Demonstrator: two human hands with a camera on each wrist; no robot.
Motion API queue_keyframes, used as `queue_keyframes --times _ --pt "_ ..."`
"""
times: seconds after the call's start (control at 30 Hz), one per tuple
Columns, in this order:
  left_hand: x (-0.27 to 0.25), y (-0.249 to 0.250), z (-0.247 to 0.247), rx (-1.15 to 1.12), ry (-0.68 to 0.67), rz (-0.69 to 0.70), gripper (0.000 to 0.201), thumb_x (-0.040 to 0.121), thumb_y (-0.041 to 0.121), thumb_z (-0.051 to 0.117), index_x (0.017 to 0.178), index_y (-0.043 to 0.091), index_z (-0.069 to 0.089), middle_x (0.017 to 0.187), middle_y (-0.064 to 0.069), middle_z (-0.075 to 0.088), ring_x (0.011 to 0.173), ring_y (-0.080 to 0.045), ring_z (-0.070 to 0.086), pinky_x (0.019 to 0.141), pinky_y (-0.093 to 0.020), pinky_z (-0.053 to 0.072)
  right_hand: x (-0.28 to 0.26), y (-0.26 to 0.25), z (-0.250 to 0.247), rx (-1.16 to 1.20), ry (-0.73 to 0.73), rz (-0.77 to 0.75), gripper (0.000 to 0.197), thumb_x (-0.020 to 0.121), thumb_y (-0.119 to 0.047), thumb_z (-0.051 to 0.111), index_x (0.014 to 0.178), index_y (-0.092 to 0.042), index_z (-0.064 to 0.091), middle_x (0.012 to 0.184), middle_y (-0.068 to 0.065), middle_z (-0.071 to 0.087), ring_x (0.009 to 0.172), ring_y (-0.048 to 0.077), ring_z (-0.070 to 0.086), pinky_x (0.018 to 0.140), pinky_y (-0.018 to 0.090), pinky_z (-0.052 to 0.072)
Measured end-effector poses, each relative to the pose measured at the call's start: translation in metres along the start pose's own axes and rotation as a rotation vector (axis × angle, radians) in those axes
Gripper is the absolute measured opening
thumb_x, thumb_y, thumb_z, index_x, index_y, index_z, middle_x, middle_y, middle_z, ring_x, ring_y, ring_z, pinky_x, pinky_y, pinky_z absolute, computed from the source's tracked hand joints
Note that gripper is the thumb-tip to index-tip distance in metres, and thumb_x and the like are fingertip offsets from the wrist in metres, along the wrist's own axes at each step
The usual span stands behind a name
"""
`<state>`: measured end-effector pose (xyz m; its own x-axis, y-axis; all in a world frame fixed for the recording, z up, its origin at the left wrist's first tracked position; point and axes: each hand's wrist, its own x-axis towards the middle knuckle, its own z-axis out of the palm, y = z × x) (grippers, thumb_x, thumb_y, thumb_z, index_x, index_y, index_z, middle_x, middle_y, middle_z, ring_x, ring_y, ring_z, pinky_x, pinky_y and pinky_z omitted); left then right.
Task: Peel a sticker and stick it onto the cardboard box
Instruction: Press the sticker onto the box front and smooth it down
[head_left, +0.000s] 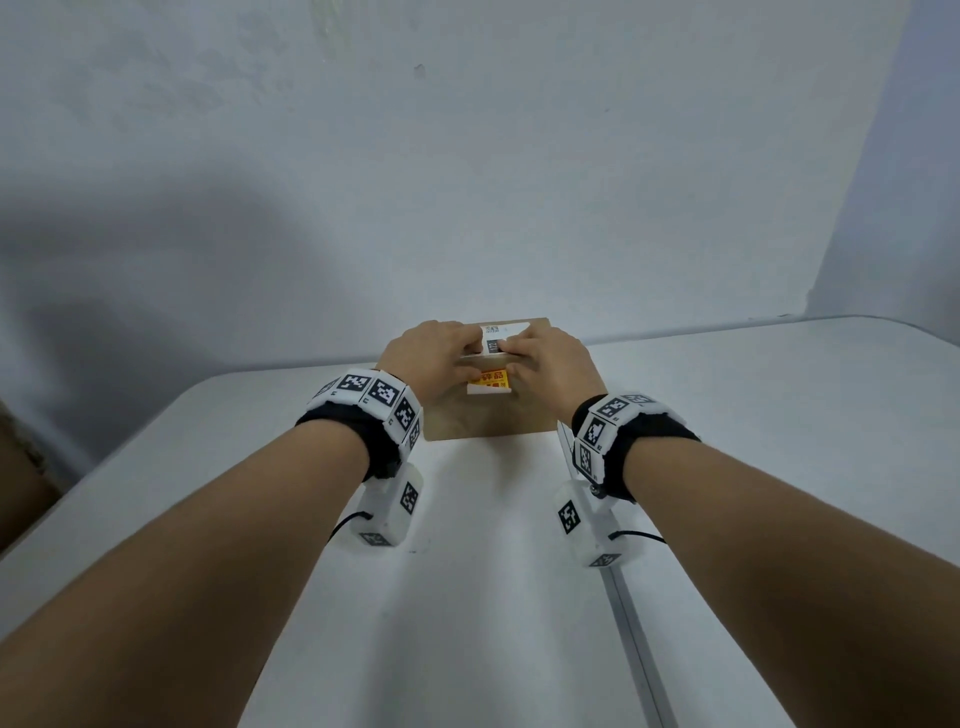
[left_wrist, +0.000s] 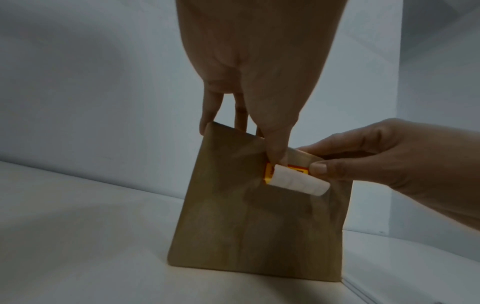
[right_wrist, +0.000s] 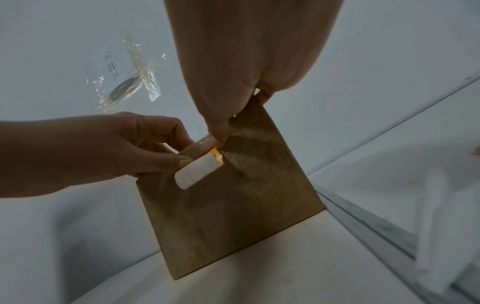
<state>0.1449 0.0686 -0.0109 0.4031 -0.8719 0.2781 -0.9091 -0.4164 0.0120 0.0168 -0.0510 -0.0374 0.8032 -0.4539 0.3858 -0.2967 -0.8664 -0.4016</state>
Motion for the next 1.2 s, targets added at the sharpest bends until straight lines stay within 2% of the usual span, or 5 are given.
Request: queue_keyframes --times 0.1,0.27,0.8,0.97,1.2 --pt "-0.003 -0.001 -0.001 0.008 -0.003 0.034 0.022 0.086 0.035 0.059 0.104 0.024 0.056 0.107 0.003 0.061 0.097 -0.023 0.056 0.073 -0.038 0.05 -0.001 0.0 0.0 -0.014 -0.001 -0.006 0.036 0.09 -0.023 0.053 0.124 -0.021 0.064 0.122 0.003 0.062 0.116 0.023 0.055 0.096 0.04 0.044" --pt "-0.007 -0.005 0.0 0.011 0.008 0.102 0.024 0.086 0.031 0.059 0.108 0.02 0.057 0.11 0.0 0.062 0.094 -0.027 0.056 0.072 -0.036 0.048 -0.002 0.003 0.002 -0.053 0.006 -0.01 0.038 0.088 -0.03 0.054 0.125 -0.025 0.063 0.123 -0.001 0.06 0.117 0.021 0.053 0.096 0.038 0.045" --pt "-0.005 -0.005 0.002 -0.047 0.019 0.041 0.024 0.086 0.021 0.055 0.11 0.021 0.06 0.114 -0.001 0.066 0.101 -0.028 0.06 0.075 -0.031 0.039 -0.001 -0.001 0.015 -0.295 0.047 -0.024 0.059 0.073 -0.041 0.068 0.127 -0.027 0.048 0.131 0.002 0.045 0.122 0.026 0.042 0.095 0.04 0.037" --pt "-0.005 -0.005 0.003 -0.055 0.021 0.022 0.022 0.087 0.023 0.055 0.108 0.022 0.06 0.112 0.001 0.067 0.097 -0.025 0.06 0.072 -0.028 0.037 -0.002 -0.002 0.018 -0.322 0.061 -0.034 0.06 0.074 -0.038 0.067 0.129 -0.025 0.047 0.134 0.003 0.043 0.124 0.026 0.04 0.096 0.041 0.036" --pt "0.0 0.008 0.008 0.008 0.019 -0.02 0.028 0.081 0.033 0.062 0.103 0.019 0.052 0.106 0.0 0.057 0.096 -0.026 0.053 0.069 -0.035 0.044 -0.001 0.001 0.026 -0.371 0.092 -0.054 0.059 0.068 -0.026 0.07 0.124 -0.024 0.05 0.132 0.003 0.046 0.121 0.029 0.042 0.091 0.04 0.036"
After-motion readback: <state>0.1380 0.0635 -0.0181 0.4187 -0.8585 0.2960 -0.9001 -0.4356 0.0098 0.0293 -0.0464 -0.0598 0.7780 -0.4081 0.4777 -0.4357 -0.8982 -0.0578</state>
